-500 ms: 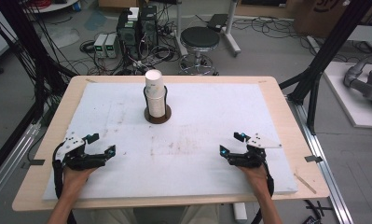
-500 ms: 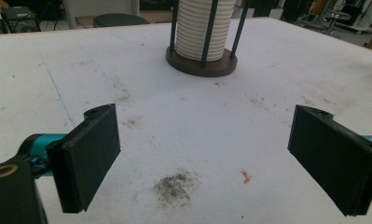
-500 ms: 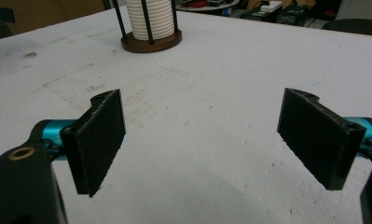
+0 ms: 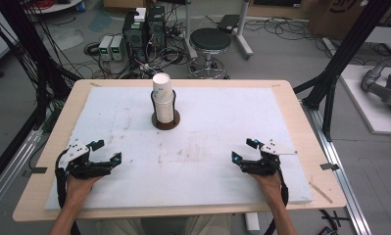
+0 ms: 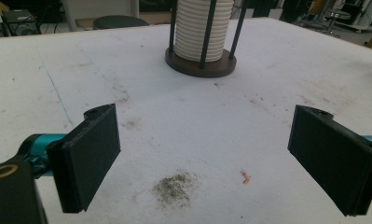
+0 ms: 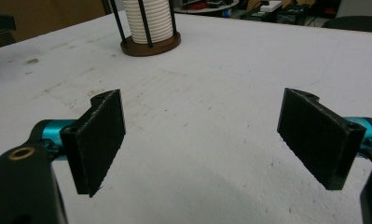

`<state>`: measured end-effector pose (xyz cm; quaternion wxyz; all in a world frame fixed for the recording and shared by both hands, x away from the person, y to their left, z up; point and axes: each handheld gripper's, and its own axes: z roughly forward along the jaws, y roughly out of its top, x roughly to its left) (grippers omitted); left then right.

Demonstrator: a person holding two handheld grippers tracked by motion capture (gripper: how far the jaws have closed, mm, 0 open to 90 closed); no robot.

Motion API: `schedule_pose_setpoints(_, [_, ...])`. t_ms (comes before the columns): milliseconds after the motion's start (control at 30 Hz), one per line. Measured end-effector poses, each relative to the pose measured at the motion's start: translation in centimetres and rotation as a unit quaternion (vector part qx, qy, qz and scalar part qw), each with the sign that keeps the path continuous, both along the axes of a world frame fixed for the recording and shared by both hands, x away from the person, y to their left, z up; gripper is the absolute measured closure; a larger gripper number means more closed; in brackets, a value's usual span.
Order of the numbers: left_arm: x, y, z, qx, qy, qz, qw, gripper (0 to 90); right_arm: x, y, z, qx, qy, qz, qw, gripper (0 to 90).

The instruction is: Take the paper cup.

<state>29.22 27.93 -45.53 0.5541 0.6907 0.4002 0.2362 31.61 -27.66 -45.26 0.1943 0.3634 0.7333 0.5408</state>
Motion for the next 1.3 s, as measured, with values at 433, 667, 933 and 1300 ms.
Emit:
schedule_pose_setpoints(433, [0.3,0.6,2.2,-0.024,-0.004,-0.014,0.9996,7.5,0.0,0.1,0.0,-0.001,0.001,0.0,1.0,15.4])
schedule_pose_setpoints(667, [1.0,0.9,4.8,-0.017,-0.017,-0.032,0.9992,7.5,0.0,0.1,0.0,-0.002,0.0,0.0,1.0,15.4])
schedule_pose_setpoints(933, [2.1,0.5,8.0,-0.009,-0.034,-0.046,0.9983,7.5,0.0,0.1,0.0,-0.003,-0.001,-0.001,1.0,15.4])
schedule_pose_setpoints(1300, [3.8,-0.1,10.5,-0.005,-0.039,-0.058,0.9976,7.5,0.0,0.1,0.0,-0.001,0.003,-0.001,1.0,15.4])
